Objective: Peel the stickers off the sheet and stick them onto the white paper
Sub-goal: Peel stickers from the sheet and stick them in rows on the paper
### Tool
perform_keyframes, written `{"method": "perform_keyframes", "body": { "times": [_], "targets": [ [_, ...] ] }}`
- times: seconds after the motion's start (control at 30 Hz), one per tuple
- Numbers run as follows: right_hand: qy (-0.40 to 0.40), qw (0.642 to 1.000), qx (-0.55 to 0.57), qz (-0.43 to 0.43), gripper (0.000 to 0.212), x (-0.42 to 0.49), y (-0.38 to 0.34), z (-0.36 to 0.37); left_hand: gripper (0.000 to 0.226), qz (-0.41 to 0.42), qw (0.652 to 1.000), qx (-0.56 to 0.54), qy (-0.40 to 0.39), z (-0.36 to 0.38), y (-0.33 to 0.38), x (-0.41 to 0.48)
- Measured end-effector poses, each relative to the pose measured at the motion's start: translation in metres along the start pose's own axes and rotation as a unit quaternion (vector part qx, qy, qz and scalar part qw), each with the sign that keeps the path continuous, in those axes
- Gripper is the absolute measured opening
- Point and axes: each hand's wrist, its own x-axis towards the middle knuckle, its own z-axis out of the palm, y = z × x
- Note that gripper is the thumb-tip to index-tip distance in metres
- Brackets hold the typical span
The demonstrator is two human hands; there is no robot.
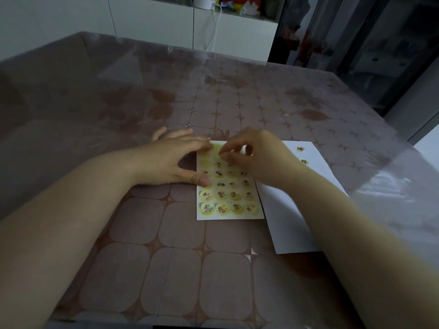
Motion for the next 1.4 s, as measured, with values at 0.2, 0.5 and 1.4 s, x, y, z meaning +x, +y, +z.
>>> {"method": "perform_keyframes", "body": {
  "times": [0.2,0.5,1.4],
  "targets": [
    [-0.001,0.998,-0.046,-0.041,0.006,0.006,-0.005,0.016,0.102,-0.007,1.0,0.003,-0.011,0.0,0.001,0.0],
    [-0.015,0.997,0.08,-0.007,0.006,0.003,0.0,0.01,0.092,-0.025,0.999,-0.013,-0.026,-0.003,0.005,-0.002],
    [0.013,0.996,0.088,0.025,0.001,0.0,0.009,-0.028,0.101,-0.015,0.999,-0.002,-0.035,-0.003,-0.001,0.0]
  ]
}}
